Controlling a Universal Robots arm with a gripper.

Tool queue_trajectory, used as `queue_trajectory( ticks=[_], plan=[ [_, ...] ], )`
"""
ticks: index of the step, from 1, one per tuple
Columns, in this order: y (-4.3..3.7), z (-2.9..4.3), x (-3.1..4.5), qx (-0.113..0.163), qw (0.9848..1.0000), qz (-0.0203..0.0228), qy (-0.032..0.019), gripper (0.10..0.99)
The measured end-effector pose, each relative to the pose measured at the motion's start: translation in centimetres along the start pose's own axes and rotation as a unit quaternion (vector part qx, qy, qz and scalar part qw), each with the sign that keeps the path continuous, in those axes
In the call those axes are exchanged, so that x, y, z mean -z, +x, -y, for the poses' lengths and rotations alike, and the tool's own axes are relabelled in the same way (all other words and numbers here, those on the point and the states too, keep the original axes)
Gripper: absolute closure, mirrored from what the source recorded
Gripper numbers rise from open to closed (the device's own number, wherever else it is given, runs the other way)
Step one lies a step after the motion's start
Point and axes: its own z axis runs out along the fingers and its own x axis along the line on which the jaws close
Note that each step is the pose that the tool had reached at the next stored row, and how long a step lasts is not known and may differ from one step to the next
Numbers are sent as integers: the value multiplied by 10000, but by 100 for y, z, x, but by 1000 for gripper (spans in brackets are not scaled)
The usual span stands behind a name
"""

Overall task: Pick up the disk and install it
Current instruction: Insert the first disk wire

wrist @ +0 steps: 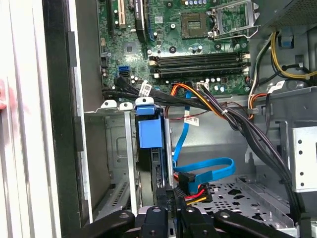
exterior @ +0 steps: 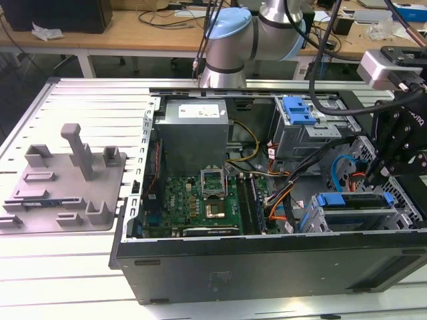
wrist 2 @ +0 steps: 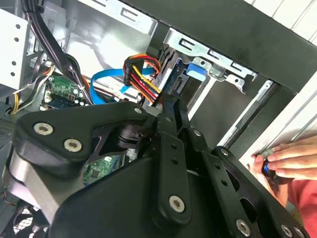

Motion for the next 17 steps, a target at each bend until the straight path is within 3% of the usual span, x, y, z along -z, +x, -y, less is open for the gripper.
queue_trajectory(
  ticks=[7, 12, 13, 17],
  plan=[
    [28, 2, -11, 370, 9993, 17, 16, 922],
    [87, 6, -23, 379, 9993, 32, 17, 922],
    [87, 5, -43, 533, 9986, 31, 21, 922],
    [54, 4, -49, 533, 9986, 32, 21, 922]
  ],
)
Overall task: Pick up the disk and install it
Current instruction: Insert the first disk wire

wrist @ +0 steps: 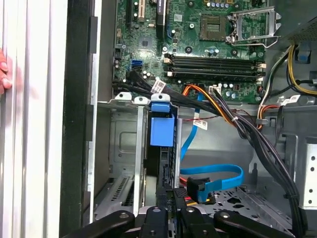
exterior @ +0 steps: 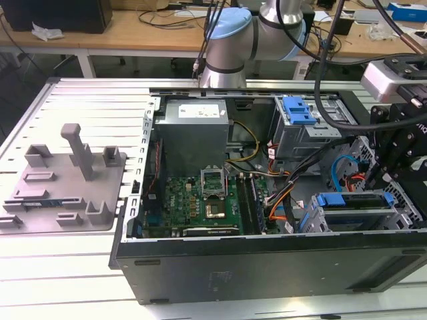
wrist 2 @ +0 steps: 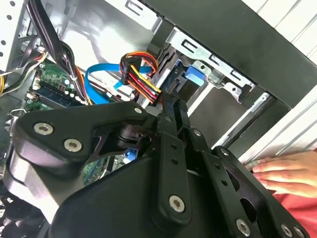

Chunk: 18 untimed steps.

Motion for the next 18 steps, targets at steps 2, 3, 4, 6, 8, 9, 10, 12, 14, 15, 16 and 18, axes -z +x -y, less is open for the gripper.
queue_trajectory(
  ticks=[2, 3, 4, 6, 8, 9, 10, 12, 14, 15, 16, 18],
  plan=[
    [0, 10, -3, -8, 10000, 0, 0, 922],
    [1, 12, -6, -11, 10000, 0, 0, 922],
    [1, 14, -6, -15, 10000, -1, 0, 922],
    [2, 15, -9, -30, 10000, -1, 0, 922],
    [3, 17, -15, -84, 10000, -1, -1, 922],
    [3, 18, -17, -105, 9999, -1, -2, 922],
    [4, 18, -20, -135, 9999, -1, -3, 922],
    [7, 18, -24, -175, 9998, 0, -3, 922],
    [7, 18, -25, -206, 9998, -1, -4, 922],
    [8, 18, -26, -213, 9998, -1, -4, 922],
    [8, 18, -26, -213, 9998, 0, -4, 922],
    [8, 18, -26, -214, 9998, 0, -4, 922]
  ],
)
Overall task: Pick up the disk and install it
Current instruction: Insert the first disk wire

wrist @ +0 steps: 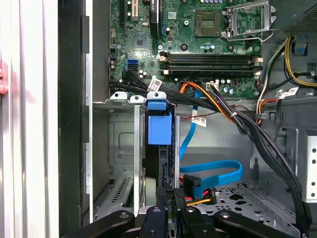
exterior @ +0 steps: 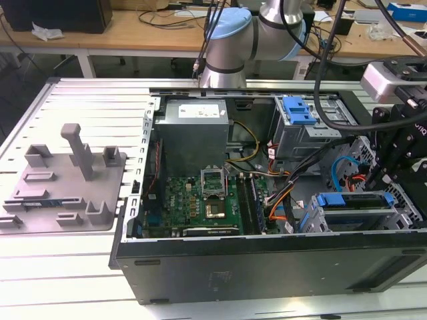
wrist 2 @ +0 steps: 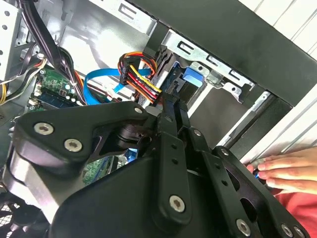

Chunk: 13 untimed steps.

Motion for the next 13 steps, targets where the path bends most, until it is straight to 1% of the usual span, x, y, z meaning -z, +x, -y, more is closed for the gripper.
queue_trajectory(
  ticks=[9, 13],
  plan=[
    [13, 0, -6, 12, 10000, 0, 0, 922],
    [21, 0, -12, 57, 10000, -1, 1, 922]
  ],
)
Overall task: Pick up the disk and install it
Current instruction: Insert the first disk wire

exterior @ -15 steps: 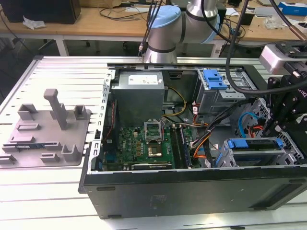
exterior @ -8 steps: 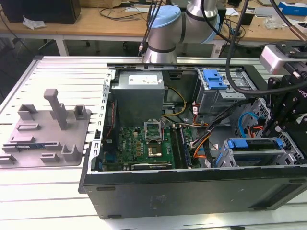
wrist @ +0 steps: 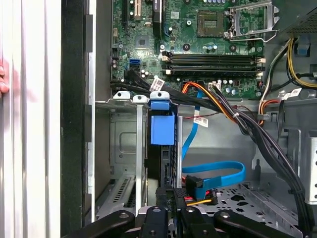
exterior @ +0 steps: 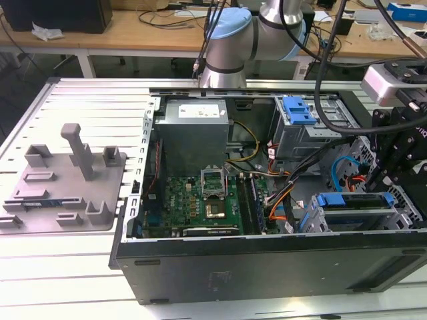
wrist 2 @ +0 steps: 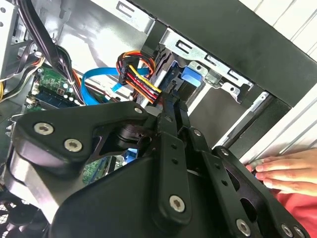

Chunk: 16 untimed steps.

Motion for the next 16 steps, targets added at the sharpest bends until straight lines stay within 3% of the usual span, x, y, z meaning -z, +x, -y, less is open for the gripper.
queue_trajectory(
  ticks=[16],
  plan=[
    [5, -17, -38, 147, 9999, 1, 3, 922]
  ],
)
